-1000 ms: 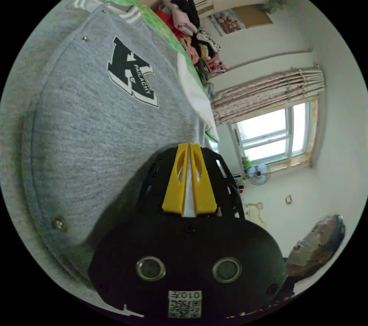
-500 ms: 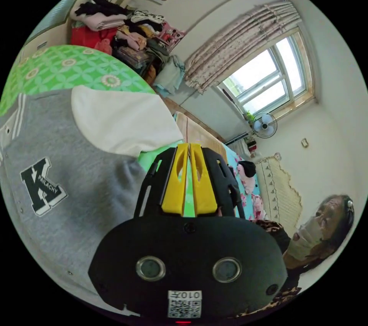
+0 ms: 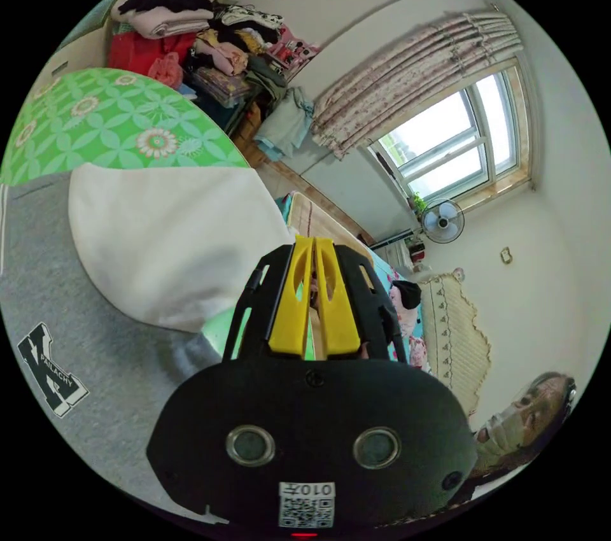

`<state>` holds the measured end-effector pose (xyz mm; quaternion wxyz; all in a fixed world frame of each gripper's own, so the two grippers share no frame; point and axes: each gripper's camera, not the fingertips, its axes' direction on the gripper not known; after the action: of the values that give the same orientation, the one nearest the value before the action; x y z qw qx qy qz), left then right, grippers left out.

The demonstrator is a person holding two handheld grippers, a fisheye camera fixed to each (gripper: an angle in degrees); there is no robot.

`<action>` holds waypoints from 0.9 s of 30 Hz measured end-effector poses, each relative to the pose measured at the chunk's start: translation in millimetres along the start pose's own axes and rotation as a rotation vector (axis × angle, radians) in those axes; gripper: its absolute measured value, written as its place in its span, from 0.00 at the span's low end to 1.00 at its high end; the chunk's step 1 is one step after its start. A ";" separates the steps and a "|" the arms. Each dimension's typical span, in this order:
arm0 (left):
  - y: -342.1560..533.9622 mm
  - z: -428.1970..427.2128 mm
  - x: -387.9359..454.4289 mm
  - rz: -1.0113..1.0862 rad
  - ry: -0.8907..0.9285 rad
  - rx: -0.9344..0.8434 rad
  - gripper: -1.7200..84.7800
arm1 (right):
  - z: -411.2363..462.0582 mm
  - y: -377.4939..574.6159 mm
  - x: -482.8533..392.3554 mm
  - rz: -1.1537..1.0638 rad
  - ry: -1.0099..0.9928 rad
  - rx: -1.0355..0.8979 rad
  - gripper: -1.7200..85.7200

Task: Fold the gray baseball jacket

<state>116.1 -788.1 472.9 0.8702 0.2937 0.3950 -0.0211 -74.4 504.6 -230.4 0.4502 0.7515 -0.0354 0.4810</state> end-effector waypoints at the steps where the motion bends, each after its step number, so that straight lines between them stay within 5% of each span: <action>1: -3.5 3.0 -0.5 0.011 0.002 0.000 0.03 | 6.8 2.5 -8.3 -0.054 -0.080 -0.032 0.06; 9: -58.2 24.0 42.0 0.360 -0.200 -0.107 0.04 | 80.8 21.3 -101.8 -0.379 -0.105 -0.271 0.06; 14: -48.3 -50.3 13.8 0.247 -0.222 0.149 0.03 | 227.1 97.9 -203.0 -0.800 0.301 -0.641 0.06; 17: -25.3 -83.0 -27.2 0.192 -0.163 0.158 0.04 | 290.4 166.7 -199.3 -0.950 0.421 -0.835 0.06; 22: 29.8 -108.4 -123.1 0.016 -0.126 0.160 0.06 | 341.9 196.9 -139.4 -0.804 0.437 -0.974 0.06; 27: 66.7 -131.4 -186.6 -0.029 0.053 0.193 0.09 | 346.0 182.2 -112.7 -0.650 0.251 -0.943 0.06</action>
<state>-82.9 -700.1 568.7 0.8268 0.3708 0.4182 -0.0636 15.8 108.0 -244.1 0.8612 0.3794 0.0402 0.3359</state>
